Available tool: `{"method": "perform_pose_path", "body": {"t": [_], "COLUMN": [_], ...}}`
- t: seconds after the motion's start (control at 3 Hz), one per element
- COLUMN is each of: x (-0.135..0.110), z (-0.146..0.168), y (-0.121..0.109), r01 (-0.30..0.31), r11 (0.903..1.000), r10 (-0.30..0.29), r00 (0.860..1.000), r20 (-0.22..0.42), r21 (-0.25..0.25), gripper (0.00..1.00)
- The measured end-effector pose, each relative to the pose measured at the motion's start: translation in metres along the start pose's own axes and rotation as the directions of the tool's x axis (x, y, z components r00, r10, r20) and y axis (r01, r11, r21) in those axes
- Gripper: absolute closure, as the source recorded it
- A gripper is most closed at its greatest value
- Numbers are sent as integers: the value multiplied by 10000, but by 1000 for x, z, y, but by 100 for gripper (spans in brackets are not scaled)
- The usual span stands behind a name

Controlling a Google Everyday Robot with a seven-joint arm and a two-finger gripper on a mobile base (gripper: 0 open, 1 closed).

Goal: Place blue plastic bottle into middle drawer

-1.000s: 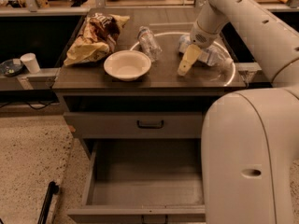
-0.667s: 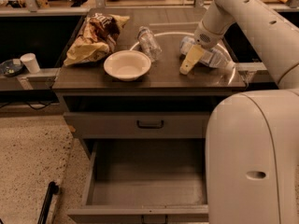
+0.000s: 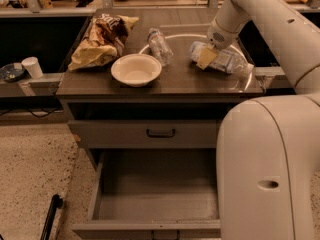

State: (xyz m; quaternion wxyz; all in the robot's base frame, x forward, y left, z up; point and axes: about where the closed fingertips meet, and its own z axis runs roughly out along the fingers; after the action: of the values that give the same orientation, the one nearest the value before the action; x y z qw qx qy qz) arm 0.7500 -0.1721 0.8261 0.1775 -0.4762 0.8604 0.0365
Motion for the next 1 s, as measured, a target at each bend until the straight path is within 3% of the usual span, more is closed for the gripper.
{"method": "perform_pose_path", "body": {"t": [0.33, 0.67, 1.0], "x": [-10, -11, -13], "z": [-20, -43, -41], "y": [6, 35, 41], "r01": [203, 226, 221], "r11": [9997, 9997, 9996], "r10": [-173, -175, -143], "r00": [9846, 9465, 9446], "r20": [1742, 3222, 3279], "r21": [-153, -120, -202], "gripper": [100, 100, 100]}}
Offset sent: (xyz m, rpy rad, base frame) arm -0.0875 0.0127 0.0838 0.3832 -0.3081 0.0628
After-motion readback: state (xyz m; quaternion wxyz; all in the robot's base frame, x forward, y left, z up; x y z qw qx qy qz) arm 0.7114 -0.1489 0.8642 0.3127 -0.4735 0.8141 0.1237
